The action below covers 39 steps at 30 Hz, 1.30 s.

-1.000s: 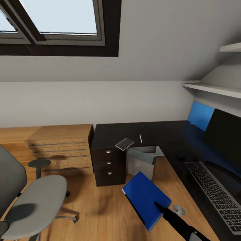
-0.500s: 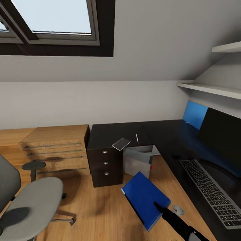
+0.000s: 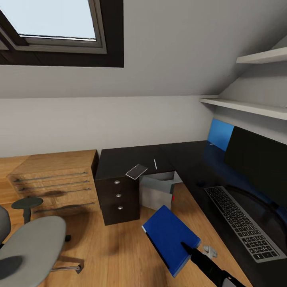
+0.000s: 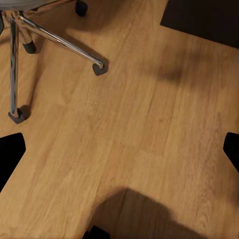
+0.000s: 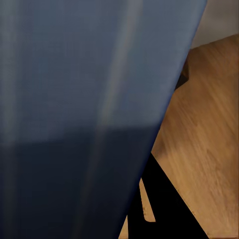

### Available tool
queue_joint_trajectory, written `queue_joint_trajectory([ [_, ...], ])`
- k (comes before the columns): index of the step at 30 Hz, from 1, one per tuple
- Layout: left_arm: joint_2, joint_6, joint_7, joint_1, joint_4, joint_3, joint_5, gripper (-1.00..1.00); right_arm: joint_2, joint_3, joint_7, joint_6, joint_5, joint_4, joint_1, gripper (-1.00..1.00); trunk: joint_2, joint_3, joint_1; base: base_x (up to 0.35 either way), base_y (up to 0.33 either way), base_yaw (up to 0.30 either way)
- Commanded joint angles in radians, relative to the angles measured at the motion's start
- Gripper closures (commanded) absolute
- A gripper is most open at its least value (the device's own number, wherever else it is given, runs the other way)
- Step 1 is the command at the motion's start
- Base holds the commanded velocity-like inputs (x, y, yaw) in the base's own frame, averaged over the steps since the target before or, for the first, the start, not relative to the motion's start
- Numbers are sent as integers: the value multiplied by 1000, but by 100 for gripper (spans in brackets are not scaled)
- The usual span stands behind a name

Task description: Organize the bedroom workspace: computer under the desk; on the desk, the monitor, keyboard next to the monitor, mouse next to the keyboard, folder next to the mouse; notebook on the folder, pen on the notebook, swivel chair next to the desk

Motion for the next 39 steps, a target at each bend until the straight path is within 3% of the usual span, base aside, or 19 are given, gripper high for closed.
queue_joint_trajectory([
  [1,0,-1,-4,0,-1,0,9,-100,4,-6,1,-9,9,3,-1,100,-1,-1,0,0,0,-14],
  [8,0,-1,-4,0,-1,0,10,-100,38,-7,1,-9,4,-2,-1,100,-1,-1,0,0,0,-5],
  [14,-1,-1,-4,0,-1,0,9,-100,45,-9,-33,15,-17,-14,-8,100,-1,-1,0,0,0,0],
  [16,-1,-1,-4,0,-1,0,9,-100,46,-9,-62,58,-37,-28,-22,100,-1,-1,0,0,0,0],
  [22,-4,-1,-4,0,-1,-1,9,-100,65,-9,-153,301,-109,-181,-103,100,-1,-1,0,0,0,0],
  [30,-1,-2,-3,0,-1,-2,6,-100,133,-6,-358,536,-237,-549,-127,100,-1,-1,0,0,0,0],
  [34,0,-2,-3,0,-1,-2,6,-100,142,-6,-396,692,-257,-698,-129,100,-1,-1,0,0,0,0],
  [39,0,-2,-3,0,-1,-2,6,-100,140,-6,-405,865,-269,-811,-129,100,-1,-1,0,0,0,0],
])
